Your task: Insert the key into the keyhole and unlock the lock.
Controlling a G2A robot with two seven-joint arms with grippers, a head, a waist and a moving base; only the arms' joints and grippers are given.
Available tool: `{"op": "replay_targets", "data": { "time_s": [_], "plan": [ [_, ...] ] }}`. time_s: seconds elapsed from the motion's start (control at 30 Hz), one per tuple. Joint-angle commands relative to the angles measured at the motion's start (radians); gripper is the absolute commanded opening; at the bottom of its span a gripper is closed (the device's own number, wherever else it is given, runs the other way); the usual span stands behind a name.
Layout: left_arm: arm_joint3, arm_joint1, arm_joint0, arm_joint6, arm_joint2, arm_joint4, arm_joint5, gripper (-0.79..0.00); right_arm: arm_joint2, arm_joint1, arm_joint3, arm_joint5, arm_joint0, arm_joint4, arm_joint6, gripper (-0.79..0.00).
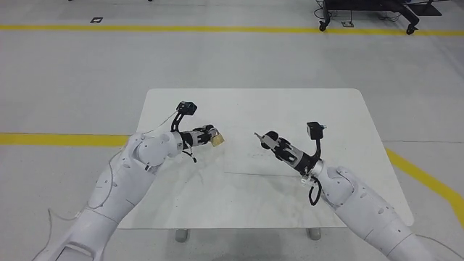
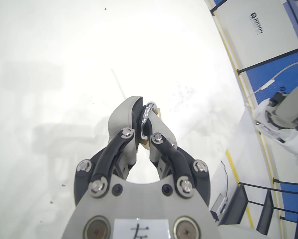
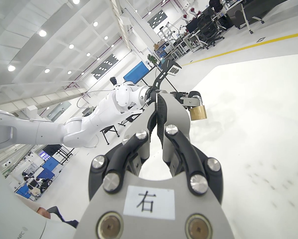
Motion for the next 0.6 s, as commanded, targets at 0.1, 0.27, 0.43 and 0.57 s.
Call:
{"op": "replay_targets", "data": {
  "time_s": [0.1, 0.27, 0.43, 0.57],
  "plan": [
    [0.003, -0.001, 0.005, 0.001, -0.001, -0.003, 0.005, -0.785, 0.0, 0.0, -0.001, 0.001, 0.0, -0.001, 0.0, -0.785],
    [0.106, -0.029, -0.021, -0.201, -0.027, -0.456, 0.044, -0.785, -0.018, -0.009, -0.015, -0.01, -0.015, 0.131, 0.062, -0.785],
    [0.28, -0.076, -0.087, -0.382, -0.012, -0.828, 0.078, -0.785, -0.052, -0.019, -0.012, -0.069, -0.021, 0.412, 0.187, -0.785],
    [0.384, -0.109, -0.139, -0.442, 0.024, -0.93, 0.111, -0.785, -0.045, -0.016, -0.01, -0.102, -0.026, 0.579, 0.293, -0.785]
  ]
}}
